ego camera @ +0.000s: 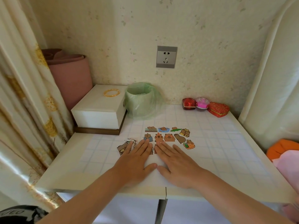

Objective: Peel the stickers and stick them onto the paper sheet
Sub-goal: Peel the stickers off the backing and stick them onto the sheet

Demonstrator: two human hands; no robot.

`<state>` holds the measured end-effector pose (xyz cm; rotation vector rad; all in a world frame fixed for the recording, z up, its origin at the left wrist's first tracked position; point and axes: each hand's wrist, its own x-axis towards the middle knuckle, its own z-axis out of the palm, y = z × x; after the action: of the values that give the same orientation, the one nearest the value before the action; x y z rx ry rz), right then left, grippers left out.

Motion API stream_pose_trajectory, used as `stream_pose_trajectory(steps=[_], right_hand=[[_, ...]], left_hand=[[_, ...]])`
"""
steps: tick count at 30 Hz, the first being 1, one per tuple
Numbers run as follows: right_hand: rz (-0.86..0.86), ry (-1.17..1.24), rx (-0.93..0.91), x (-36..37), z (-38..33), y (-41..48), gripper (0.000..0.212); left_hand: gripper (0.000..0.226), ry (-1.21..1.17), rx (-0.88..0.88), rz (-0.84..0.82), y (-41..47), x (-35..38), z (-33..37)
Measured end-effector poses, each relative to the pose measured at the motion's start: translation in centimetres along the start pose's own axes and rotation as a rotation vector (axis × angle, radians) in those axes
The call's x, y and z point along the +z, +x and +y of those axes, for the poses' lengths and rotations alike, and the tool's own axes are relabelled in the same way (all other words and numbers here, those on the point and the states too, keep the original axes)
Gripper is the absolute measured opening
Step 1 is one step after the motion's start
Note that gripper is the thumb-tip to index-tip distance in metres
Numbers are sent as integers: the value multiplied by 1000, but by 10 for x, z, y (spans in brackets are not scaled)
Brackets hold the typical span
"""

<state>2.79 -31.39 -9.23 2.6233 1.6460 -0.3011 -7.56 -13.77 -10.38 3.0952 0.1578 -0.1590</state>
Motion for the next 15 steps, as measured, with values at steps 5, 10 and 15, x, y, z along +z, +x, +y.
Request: stream_pose_trajectory(steps=[5, 10, 15], right_hand=[[59, -66, 85, 2, -3, 2, 80], [127, 18, 97, -10, -5, 6, 63], [292, 65, 115, -34, -7, 20, 43]], left_hand=[[96, -14, -10, 19, -1, 2, 0], [82, -99, -4, -10, 2, -1, -3], [55, -347, -64, 269, 7, -26, -21]])
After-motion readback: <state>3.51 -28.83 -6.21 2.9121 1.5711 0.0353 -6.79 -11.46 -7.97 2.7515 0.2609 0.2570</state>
